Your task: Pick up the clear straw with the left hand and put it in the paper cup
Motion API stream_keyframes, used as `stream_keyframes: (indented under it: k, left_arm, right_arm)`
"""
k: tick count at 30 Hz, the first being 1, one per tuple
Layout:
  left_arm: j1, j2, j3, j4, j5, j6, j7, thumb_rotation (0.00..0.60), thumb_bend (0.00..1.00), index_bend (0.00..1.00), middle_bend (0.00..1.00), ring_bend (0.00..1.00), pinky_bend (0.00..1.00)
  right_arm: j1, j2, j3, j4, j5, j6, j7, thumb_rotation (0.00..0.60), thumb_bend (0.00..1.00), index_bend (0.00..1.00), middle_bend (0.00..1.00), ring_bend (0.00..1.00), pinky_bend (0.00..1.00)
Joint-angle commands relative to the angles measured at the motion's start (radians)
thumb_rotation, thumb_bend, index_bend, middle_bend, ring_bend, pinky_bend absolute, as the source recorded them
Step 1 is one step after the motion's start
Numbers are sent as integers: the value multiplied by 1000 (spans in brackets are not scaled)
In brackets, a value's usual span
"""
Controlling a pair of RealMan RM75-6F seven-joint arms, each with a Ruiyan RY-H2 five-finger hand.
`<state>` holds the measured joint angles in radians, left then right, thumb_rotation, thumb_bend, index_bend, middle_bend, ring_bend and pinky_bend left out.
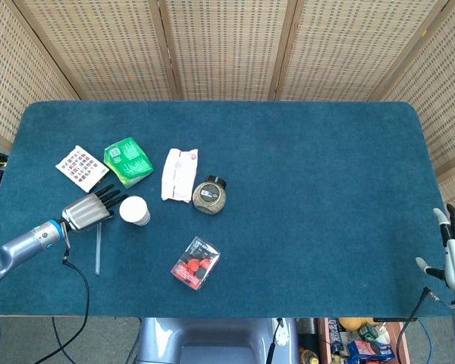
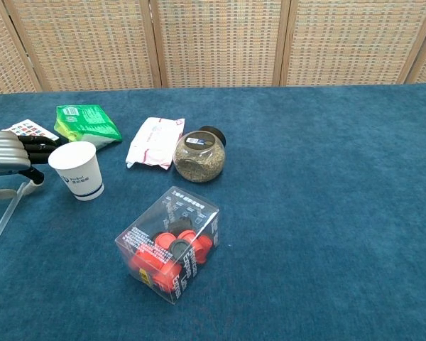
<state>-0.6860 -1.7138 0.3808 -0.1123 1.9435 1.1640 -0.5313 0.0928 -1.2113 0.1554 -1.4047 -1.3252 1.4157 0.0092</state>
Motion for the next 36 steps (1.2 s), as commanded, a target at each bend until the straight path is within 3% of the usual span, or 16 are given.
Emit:
stream_keyframes:
  k: [1, 36]
  left_arm:
    - [3, 2, -1, -1, -3, 2, -6, 600, 405, 516, 0, 0, 0]
    - [23, 12, 21, -14, -1, 18, -14, 600, 347, 518, 0, 0, 0]
  right_arm:
    - [0, 1, -1, -1, -1, 0, 1, 600, 0, 0, 0, 0, 0]
    - [-6, 12, -8, -21, -16, 8, 13, 600, 0, 0, 0, 0, 0]
